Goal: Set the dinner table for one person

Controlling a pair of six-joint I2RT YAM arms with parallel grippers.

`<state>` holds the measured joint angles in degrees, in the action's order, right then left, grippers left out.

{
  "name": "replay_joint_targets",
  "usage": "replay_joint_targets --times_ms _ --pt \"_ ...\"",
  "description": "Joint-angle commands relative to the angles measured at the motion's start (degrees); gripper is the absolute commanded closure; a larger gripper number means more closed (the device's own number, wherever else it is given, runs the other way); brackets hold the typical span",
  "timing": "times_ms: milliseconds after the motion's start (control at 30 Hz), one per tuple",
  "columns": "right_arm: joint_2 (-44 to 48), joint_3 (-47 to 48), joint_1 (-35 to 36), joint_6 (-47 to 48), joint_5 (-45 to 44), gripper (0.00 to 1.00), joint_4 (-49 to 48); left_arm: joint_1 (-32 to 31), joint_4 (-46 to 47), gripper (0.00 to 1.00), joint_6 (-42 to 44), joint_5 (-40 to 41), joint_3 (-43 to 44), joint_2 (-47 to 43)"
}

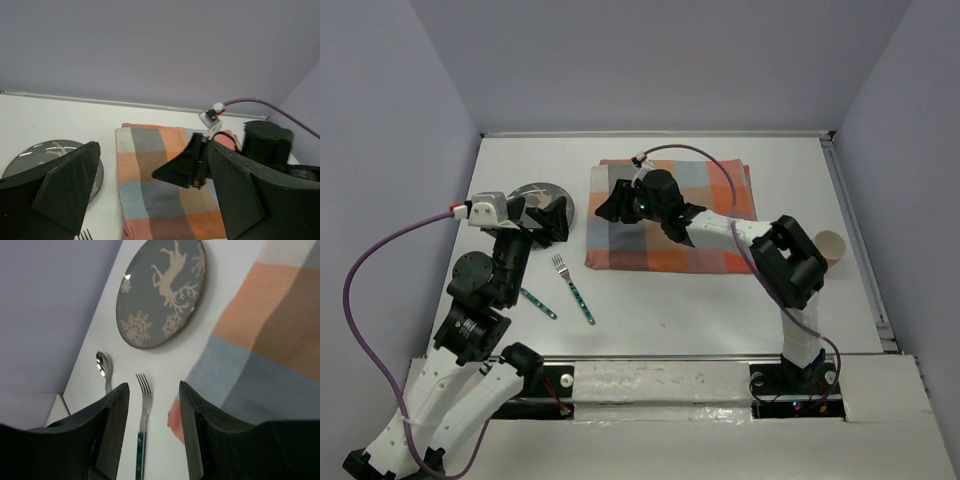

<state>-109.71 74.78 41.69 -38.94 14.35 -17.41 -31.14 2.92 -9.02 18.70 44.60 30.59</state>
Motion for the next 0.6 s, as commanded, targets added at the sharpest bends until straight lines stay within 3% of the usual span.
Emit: replay_joint_targets --times_ms 0,300,567 --pt "-9.19 10.45 2.25 -4.12 -2.56 0.5 -4.57 -0.07 3.85 0.01 0.85 -0.94 -0.74 -0.97" --pt "-24.57 27.33 4.01 -6.06 -8.81 0.47 -0.71 1.6 6.4 0.01 -1.0 -4.1 -2.84 -3.6" --pt "-36.0 40.35 4.54 -9.93 -8.29 0.44 4.05 3.01 6.75 0.01 -2.06 -7.18 -3.47 -5.36"
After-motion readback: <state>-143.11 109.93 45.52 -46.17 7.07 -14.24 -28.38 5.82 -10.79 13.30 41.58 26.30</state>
